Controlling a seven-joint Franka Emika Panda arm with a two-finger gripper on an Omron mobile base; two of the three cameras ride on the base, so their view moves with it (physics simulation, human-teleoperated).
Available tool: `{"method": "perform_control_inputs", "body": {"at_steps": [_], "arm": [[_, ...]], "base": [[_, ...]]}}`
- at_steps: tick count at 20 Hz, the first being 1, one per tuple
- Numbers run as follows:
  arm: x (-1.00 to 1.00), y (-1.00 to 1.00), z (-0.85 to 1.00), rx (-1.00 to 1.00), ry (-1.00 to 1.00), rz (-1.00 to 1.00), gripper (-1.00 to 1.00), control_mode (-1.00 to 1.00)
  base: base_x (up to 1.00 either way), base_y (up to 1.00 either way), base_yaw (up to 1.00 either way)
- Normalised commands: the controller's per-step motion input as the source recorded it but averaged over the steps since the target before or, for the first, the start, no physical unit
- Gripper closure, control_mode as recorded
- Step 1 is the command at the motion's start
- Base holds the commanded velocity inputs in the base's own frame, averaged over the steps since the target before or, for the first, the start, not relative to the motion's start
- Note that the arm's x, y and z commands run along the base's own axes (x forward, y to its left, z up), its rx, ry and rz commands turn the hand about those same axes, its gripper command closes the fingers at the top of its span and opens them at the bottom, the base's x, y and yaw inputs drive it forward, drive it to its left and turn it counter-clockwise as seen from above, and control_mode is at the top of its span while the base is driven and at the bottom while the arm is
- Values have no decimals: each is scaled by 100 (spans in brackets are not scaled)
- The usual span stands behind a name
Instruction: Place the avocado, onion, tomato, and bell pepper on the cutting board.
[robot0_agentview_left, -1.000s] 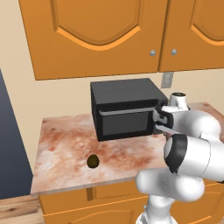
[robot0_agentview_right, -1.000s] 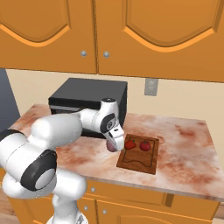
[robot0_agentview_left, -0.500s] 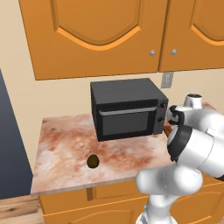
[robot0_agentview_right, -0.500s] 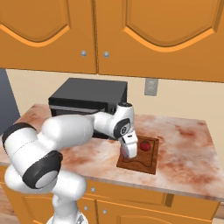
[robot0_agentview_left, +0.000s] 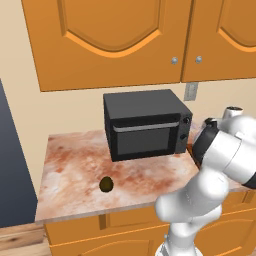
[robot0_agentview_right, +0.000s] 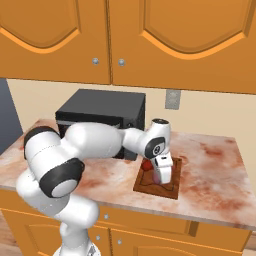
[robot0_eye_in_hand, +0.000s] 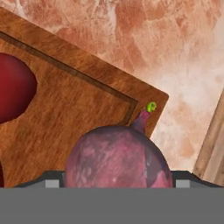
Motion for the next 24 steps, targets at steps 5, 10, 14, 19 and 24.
{"method": "perform_control_inputs", "body": {"at_steps": [5,10,14,19,24], "arm": [[23,-30,-28,3,0,0,100,-100],[16,-22,-26,2,0,0,100,-100],[2,-3,-18,1,0,0,100,-100],[-1,-4,-10,2,0,0,-100,-100],[-9,11,18,-1,0,0,-100,-100]], "base": [[0,0,0],[0,0,0],[0,0,0],[0,0,0],[0,0,0]]}}
